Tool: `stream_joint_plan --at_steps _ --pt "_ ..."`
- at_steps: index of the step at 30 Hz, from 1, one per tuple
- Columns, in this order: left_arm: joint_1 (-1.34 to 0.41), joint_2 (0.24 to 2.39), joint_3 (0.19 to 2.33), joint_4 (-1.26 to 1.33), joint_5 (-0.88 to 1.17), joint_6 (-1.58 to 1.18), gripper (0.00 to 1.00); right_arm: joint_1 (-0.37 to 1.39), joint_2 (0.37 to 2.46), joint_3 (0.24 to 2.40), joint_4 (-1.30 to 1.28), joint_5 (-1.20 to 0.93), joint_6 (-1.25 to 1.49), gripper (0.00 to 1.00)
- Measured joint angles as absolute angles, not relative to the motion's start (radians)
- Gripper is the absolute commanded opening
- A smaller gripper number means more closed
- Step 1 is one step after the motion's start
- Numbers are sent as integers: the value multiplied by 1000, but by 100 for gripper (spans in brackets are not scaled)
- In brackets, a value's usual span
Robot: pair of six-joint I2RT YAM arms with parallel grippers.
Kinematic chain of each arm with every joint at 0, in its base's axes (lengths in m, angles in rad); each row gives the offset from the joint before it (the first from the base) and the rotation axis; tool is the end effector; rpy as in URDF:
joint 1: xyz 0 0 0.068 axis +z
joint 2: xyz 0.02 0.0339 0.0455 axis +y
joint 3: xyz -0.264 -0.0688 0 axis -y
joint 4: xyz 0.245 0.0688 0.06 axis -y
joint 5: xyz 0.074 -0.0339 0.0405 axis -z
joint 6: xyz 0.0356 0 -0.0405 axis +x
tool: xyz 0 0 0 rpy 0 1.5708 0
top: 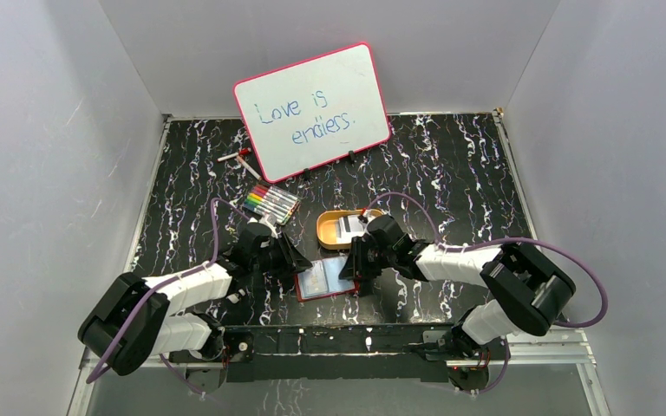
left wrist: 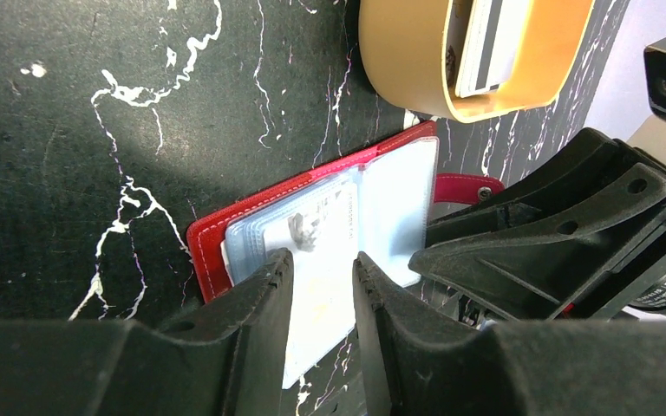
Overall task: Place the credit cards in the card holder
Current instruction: Turn over the card slot in the card holder.
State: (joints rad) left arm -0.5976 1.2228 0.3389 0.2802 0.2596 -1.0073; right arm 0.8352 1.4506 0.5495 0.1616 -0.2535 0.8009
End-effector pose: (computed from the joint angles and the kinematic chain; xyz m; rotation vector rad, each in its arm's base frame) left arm 0.1775 -0.1319 0.1487 -0.3278 2.3885 -1.1264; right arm 0.1729 0.2044 0.1477 -0.1872 2.5485 1.0441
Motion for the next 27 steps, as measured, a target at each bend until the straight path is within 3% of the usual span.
stream_joint_plan --at_steps 14,27 --pt "-598 1200 336 257 256 -1006 30 835 1455 542 303 -358 828 29" --pt "-598 1089 345 109 204 -978 38 881 1515 630 308 -390 781 41"
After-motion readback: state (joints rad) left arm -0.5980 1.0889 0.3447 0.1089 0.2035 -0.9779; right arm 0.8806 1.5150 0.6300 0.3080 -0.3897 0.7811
